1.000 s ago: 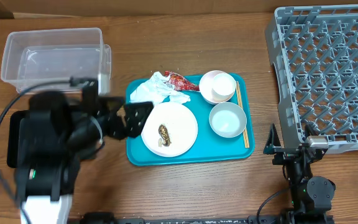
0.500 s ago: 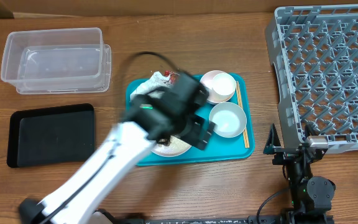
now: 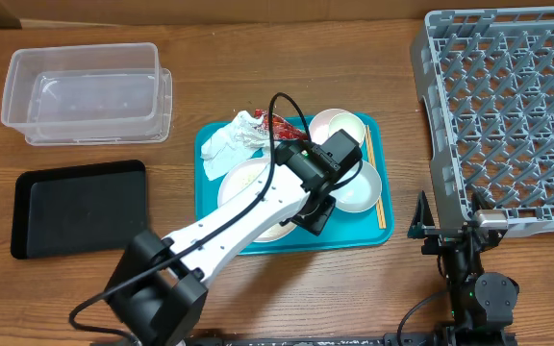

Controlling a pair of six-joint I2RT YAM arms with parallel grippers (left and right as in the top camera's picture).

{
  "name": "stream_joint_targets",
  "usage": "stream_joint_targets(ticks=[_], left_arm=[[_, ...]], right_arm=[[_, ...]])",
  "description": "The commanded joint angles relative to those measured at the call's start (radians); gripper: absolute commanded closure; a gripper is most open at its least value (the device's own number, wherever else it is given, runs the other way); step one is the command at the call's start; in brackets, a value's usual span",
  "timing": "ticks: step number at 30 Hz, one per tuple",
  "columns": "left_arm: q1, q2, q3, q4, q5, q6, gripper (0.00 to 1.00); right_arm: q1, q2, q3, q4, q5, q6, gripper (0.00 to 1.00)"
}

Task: Sort waste into correct bins and load items into the dishwasher
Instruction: 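Reach the left gripper to the white plate rim and grasp it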

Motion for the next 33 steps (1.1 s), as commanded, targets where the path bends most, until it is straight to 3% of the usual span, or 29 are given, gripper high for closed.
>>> stream_joint_targets(ticks=[1, 13, 33], left_arm=[[-0.020, 0.058, 0.022, 0.007, -0.026, -0.024, 0.36], [-0.035, 0.229, 0.019, 0.028, -0.035, -0.136, 0.48], [-0.035, 0.243, 0.000, 0.083, -0.101, -0.158, 0.64]], right_arm=[[-0.007, -0.010, -0.010, 0.006, -0.006, -0.007, 0.00], [-0.007, -0.010, -0.010, 0.006, -0.006, -0.007, 0.00], [-0.007, -0.010, -0.010, 0.006, -0.006, -0.007, 0.00]])
